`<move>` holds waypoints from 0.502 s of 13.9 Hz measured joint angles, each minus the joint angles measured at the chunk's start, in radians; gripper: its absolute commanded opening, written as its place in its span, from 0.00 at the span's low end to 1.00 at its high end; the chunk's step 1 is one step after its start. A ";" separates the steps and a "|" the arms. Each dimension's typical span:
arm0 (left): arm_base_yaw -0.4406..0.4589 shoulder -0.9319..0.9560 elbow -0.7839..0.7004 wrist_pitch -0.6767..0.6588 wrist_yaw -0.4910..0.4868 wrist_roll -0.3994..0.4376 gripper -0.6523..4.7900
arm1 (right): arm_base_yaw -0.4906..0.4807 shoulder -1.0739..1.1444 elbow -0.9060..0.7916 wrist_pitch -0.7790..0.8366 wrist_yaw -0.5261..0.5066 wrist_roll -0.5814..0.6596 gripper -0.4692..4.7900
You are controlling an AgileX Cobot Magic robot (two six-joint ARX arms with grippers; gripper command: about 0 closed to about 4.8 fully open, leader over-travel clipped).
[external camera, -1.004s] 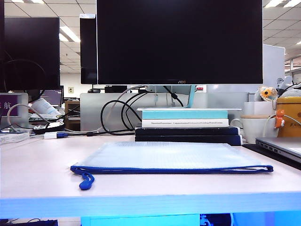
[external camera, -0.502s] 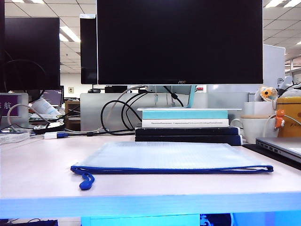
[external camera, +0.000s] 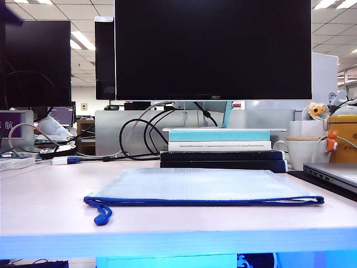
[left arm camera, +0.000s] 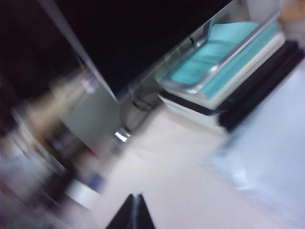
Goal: Pick up the transparent plastic file bag with a blue zipper and close its zipper.
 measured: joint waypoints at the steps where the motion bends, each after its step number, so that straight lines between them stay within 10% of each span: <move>1: 0.000 0.047 0.020 0.008 0.007 0.202 0.31 | 0.000 0.053 0.000 0.029 -0.064 0.000 0.09; 3: 0.000 0.163 0.018 -0.032 0.007 0.455 0.51 | 0.000 0.115 0.000 0.037 -0.108 -0.012 0.09; 7: -0.028 0.356 0.016 -0.050 0.117 0.588 0.70 | 0.000 0.172 0.000 0.076 -0.121 -0.041 0.09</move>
